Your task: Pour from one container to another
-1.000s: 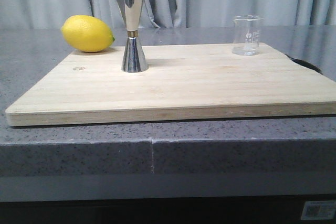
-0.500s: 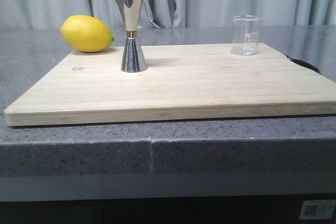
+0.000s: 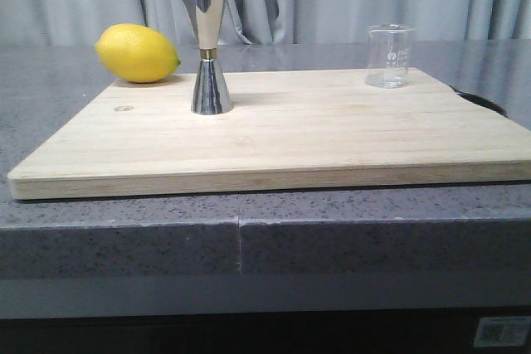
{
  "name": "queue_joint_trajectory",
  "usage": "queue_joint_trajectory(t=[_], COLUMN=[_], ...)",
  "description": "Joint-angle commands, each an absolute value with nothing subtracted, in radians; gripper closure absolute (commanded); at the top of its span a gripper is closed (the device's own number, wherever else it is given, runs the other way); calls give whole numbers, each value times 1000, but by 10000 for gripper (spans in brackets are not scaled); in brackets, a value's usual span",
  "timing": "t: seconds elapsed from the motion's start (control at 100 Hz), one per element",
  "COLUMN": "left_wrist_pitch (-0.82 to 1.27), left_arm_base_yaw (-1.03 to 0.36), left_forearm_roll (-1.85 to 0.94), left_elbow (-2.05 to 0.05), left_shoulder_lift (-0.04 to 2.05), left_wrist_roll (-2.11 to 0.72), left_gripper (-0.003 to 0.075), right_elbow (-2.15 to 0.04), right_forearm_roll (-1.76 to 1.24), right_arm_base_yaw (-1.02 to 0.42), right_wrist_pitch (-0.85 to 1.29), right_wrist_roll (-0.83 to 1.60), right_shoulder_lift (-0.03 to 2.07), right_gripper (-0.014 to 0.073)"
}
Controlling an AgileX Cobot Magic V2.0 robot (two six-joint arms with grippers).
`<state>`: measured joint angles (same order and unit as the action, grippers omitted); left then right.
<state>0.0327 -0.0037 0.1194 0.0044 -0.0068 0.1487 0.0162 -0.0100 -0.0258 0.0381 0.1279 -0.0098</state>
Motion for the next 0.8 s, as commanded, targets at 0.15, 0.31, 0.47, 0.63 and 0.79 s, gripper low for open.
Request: queue_joint_trajectory(t=[0.15,0.31,0.47,0.63,0.79], left_wrist_pitch=[-42,-42,-42,-42,-42], left_arm_base_yaw=[-11,-11,-11,-11,-11], left_forearm_roll=[110,110,110,110,110], left_elbow=[33,33,33,33,33], left_shoulder_lift=[-27,-27,-27,-27,-27], left_wrist_roll=[156,156,156,156,156], left_gripper=[730,730,730,730,730], right_elbow=[20,20,20,20,20], right_forearm_roll=[0,0,0,0,0], right_arm_base_yaw=[-20,-20,-20,-20,-20], right_wrist_pitch=[15,-5,-41,-48,-48], right_wrist_roll=[125,125,125,125,125], right_shoulder_lift=[-27,-27,-27,-27,-27], right_gripper=[640,640,640,640,640])
